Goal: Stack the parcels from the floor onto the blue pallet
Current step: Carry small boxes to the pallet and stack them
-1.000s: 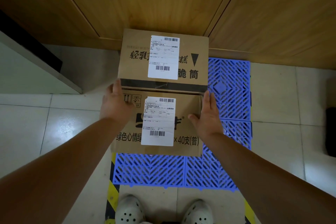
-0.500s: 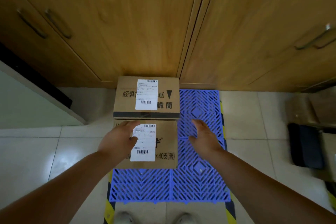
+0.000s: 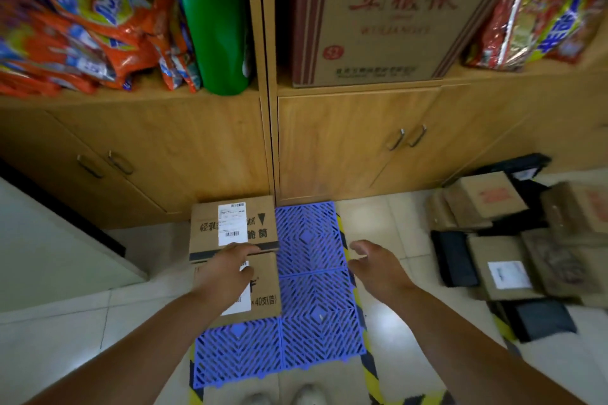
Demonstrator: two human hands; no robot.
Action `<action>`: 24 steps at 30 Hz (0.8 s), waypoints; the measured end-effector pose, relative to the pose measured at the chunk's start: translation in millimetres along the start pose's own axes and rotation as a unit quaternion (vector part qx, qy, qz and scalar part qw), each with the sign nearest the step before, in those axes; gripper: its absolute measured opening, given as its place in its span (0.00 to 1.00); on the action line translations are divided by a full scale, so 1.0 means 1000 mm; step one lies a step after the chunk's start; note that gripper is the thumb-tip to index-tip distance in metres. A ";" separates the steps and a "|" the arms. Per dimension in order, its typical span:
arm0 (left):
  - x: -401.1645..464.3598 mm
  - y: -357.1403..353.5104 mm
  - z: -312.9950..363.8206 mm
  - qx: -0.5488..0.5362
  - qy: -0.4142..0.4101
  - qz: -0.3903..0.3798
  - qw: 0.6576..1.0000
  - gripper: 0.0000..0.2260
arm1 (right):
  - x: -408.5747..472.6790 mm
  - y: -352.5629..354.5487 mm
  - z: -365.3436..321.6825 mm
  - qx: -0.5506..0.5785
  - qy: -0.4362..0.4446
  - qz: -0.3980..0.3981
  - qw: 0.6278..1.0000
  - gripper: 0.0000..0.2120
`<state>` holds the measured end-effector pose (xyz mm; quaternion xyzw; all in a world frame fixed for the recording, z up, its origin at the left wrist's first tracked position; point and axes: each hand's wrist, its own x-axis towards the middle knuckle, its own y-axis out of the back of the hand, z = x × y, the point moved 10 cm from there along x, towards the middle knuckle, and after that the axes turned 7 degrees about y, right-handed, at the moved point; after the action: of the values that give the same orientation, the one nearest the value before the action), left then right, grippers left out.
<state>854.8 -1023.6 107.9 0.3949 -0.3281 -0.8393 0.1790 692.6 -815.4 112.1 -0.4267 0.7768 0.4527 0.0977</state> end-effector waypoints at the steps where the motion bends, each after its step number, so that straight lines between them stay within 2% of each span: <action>1: -0.010 0.005 0.012 0.005 -0.016 -0.007 1.000 0.17 | -0.016 0.012 0.002 0.011 -0.007 0.013 1.000 0.20; 7: -0.075 0.029 0.070 0.069 -0.089 -0.045 0.993 0.17 | -0.119 0.073 0.003 0.077 -0.049 0.100 0.991 0.17; 13: -0.142 0.021 0.106 0.038 -0.090 -0.116 0.988 0.19 | -0.227 0.131 0.018 0.107 -0.095 0.180 0.973 0.16; 20: -0.193 -0.009 0.177 0.031 -0.142 -0.196 0.970 0.20 | -0.351 0.183 0.065 0.099 -0.176 0.255 0.946 0.16; 24: -0.215 -0.027 0.216 0.043 -0.156 -0.226 0.961 0.20 | -0.400 0.203 0.090 0.105 -0.189 0.285 0.934 0.07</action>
<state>818.9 -795.6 308.7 0.3303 -0.2897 -0.8942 -0.0857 765.4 -468.6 401.9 -0.0814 0.8761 0.4496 0.1539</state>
